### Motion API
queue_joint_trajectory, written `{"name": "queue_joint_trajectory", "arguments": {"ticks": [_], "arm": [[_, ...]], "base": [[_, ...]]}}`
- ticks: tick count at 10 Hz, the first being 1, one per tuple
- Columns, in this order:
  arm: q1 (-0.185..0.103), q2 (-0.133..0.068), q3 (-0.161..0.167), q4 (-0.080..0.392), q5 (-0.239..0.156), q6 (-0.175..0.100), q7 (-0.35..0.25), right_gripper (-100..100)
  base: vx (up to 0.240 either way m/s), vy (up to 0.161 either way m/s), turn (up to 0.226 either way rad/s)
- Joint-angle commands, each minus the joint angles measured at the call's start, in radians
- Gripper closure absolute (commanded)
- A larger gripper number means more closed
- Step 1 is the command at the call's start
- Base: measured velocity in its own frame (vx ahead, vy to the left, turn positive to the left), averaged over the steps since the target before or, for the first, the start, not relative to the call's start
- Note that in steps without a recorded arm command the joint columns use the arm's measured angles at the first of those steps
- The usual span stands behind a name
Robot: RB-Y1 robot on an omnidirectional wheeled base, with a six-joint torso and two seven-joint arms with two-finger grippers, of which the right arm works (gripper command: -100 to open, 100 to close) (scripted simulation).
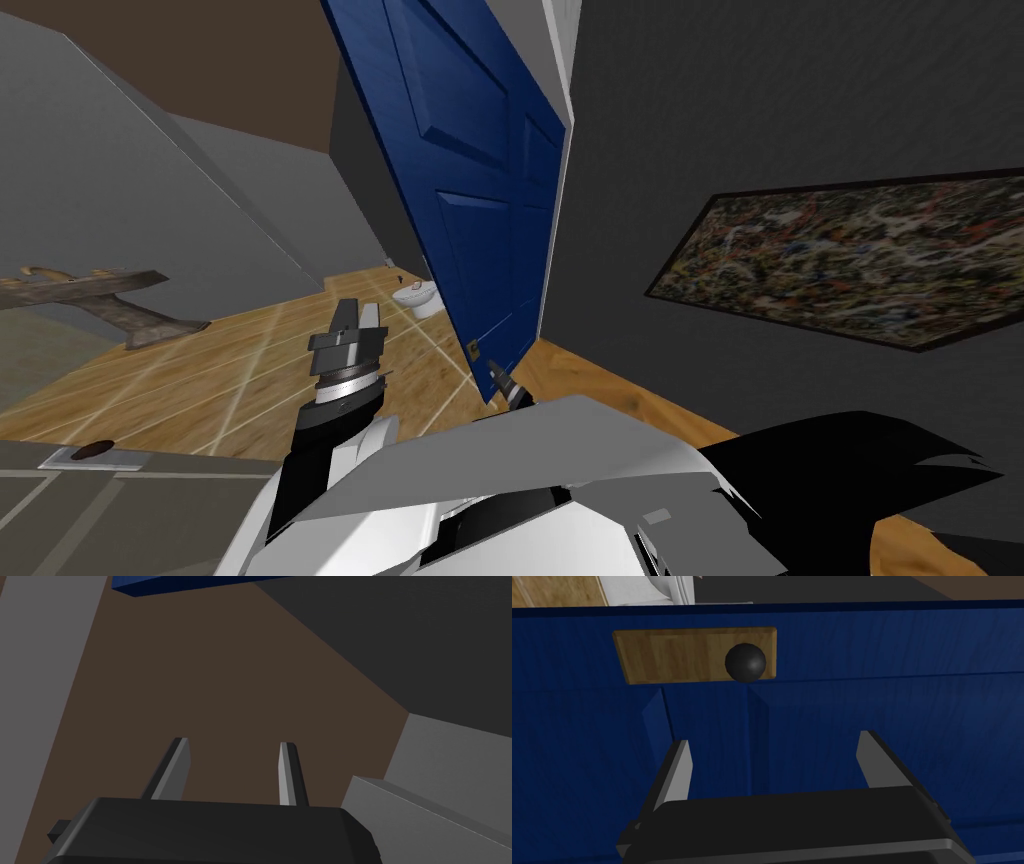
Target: Push the door open
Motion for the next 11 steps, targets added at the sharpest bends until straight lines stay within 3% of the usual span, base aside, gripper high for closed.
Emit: {"name": "queue_joint_trajectory", "arguments": {"ticks": [1, 8, 9, 11], "arm": [[-0.003, 0.000, -0.004, 0.006, 0.000, -0.005, 0.001, -100], [-0.009, 0.011, -0.018, 0.025, -0.001, -0.022, 0.006, -100], [-0.009, 0.011, -0.018, 0.025, -0.001, -0.022, 0.006, 100], [-0.009, 0.011, -0.018, 0.025, -0.001, -0.022, 0.006, 100]], "base": [[0.124, 0.103, 0.029], [0.155, 0.122, 0.017], [-0.005, -0.006, 0.007], [-0.014, -0.015, 0.008]]}}
